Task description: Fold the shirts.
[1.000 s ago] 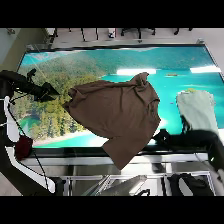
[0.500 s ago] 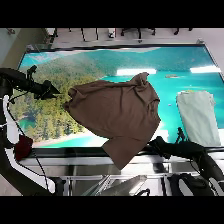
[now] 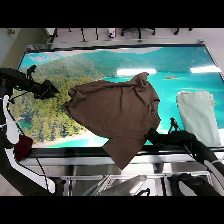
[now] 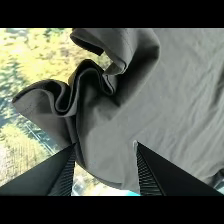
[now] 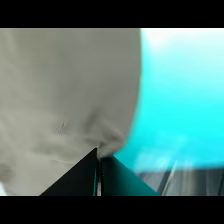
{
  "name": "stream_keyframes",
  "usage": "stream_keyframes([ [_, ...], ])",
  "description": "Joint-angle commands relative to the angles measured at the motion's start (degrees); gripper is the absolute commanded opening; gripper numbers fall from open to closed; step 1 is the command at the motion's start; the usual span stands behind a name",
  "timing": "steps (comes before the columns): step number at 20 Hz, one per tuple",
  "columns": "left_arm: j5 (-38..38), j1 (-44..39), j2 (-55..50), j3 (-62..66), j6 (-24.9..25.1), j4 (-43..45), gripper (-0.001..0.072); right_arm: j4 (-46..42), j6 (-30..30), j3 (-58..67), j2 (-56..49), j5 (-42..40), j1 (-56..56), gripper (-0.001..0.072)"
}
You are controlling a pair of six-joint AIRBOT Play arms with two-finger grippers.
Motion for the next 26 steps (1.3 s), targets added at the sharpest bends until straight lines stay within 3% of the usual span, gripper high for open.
stream_keyframes([
  [1, 1.73, 0.39, 0.02, -0.02, -0.11, 0.13, 0.0413, -2.73, -2.60, 6.71, -2.08, -3.17, -0.50, 0.0018],
  [7, 6.62, 1.64, 0.98, -0.09, -0.55, 2.45, 0.0413, -22.53, -3.80, 16.26, -0.94, -13.18, -25.00, 0.0018],
  [12, 7.82, -2.10, 4.07, -8.79, -0.35, 4.02, 0.0412, -20.06, -10.03, 18.49, -3.93, -15.54, -31.87, 0.0018],
  [15, 4.96, -5.40, 10.47, -25.66, 1.79, 10.12, 0.0413, -19.34, -12.55, 18.60, -6.49, -15.78, -31.87, 0.0018],
  [20, -6.51, -7.93, 23.67, -49.68, 6.64, 10.54, 0.0413, -18.18, -15.34, 18.71, -6.93, -15.78, -31.85, 0.0018],
  [23, -16.46, -10.19, 28.09, -58.01, 8.83, 10.29, 0.0413, -17.29, -15.56, 18.71, -6.93, -15.82, -31.85, 0.0018],
  [26, -20.76, -14.16, 27.52, -59.98, 10.43, 10.27, 0.0413, -17.16, -15.56, 18.71, -6.93, -16.65, -31.85, 0.0018],
])
